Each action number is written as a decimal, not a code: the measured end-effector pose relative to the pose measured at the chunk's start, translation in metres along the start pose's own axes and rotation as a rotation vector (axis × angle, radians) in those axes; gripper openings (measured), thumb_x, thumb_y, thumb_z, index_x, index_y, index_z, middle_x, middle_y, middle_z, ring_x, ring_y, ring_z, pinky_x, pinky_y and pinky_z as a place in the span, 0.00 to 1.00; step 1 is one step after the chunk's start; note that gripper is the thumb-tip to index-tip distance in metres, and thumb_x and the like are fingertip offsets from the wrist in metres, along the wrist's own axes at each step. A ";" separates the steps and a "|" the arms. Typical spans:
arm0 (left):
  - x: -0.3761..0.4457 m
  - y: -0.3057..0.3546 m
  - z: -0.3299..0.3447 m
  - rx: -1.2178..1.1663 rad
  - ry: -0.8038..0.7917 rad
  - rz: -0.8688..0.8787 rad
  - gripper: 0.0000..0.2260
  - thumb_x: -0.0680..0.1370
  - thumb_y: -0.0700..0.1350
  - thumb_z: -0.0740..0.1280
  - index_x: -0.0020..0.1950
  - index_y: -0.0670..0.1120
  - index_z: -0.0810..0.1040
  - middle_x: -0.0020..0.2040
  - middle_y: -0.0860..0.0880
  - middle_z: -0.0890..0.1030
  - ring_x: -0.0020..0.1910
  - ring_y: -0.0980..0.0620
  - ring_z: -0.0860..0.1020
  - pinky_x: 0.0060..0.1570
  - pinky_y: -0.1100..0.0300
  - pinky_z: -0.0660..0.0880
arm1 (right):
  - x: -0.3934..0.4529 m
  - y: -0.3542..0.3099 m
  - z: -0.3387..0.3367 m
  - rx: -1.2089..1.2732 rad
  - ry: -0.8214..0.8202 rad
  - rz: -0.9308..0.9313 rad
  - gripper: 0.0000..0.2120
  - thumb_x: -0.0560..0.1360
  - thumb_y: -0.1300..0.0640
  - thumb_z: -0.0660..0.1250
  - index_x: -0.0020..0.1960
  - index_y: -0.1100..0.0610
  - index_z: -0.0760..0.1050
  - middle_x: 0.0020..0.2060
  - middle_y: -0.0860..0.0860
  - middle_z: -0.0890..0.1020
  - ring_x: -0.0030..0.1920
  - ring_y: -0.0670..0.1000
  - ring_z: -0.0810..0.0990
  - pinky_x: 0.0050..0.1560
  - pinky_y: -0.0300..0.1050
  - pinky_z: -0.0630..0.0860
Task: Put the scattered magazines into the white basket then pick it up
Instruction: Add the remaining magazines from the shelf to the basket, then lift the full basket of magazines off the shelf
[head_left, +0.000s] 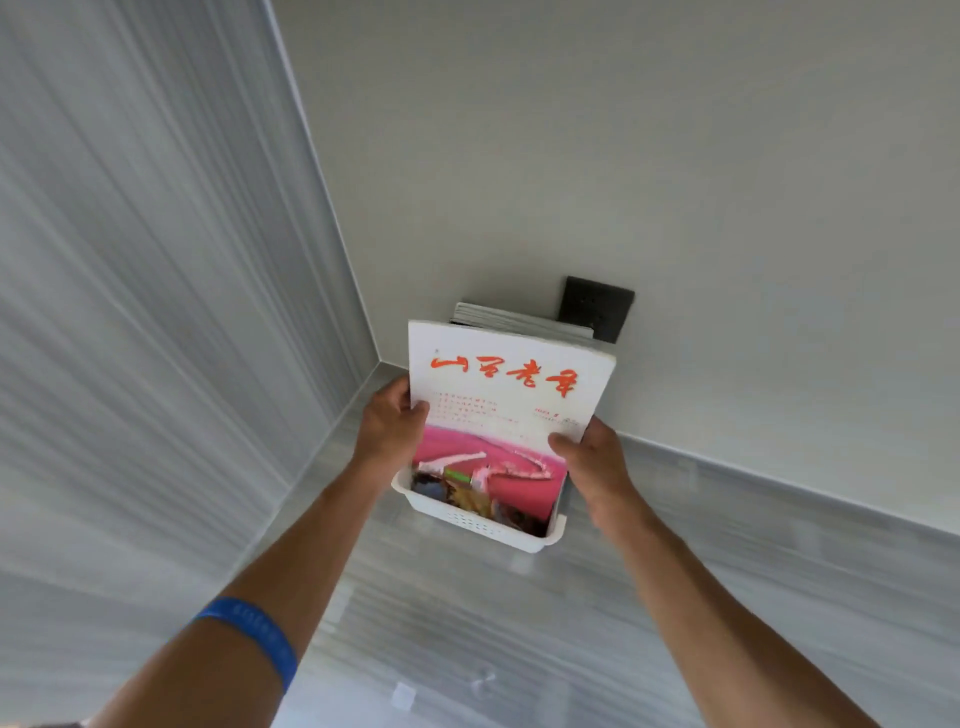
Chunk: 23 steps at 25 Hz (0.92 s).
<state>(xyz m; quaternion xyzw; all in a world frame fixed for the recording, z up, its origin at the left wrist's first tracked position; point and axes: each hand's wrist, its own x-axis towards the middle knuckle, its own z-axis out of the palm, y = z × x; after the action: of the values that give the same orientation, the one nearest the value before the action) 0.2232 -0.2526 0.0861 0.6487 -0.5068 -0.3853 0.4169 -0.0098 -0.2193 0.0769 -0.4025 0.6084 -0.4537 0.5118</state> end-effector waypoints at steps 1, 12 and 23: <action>0.004 -0.013 0.005 0.049 -0.025 -0.051 0.10 0.77 0.38 0.66 0.55 0.51 0.77 0.55 0.49 0.83 0.53 0.49 0.81 0.47 0.61 0.75 | 0.007 0.010 0.001 -0.088 0.027 0.028 0.19 0.72 0.73 0.65 0.60 0.58 0.79 0.56 0.53 0.84 0.54 0.53 0.82 0.49 0.42 0.77; -0.007 -0.107 0.013 0.339 -0.098 -0.357 0.21 0.74 0.37 0.62 0.66 0.49 0.72 0.57 0.42 0.81 0.53 0.42 0.80 0.49 0.50 0.80 | -0.001 0.109 0.011 -0.170 0.078 0.513 0.21 0.73 0.70 0.61 0.61 0.52 0.71 0.59 0.56 0.79 0.51 0.59 0.82 0.41 0.55 0.85; -0.187 -0.104 0.029 0.227 -0.101 -0.370 0.15 0.72 0.36 0.61 0.47 0.57 0.76 0.46 0.49 0.84 0.40 0.51 0.81 0.27 0.63 0.72 | -0.141 0.142 -0.069 -0.112 0.031 0.555 0.19 0.73 0.70 0.64 0.59 0.51 0.73 0.54 0.54 0.81 0.53 0.56 0.82 0.32 0.43 0.82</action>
<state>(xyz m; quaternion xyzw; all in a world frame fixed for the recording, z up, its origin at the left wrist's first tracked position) 0.1960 -0.0590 -0.0069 0.7532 -0.4395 -0.4279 0.2375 -0.0599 -0.0375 -0.0192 -0.2414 0.7272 -0.2678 0.5841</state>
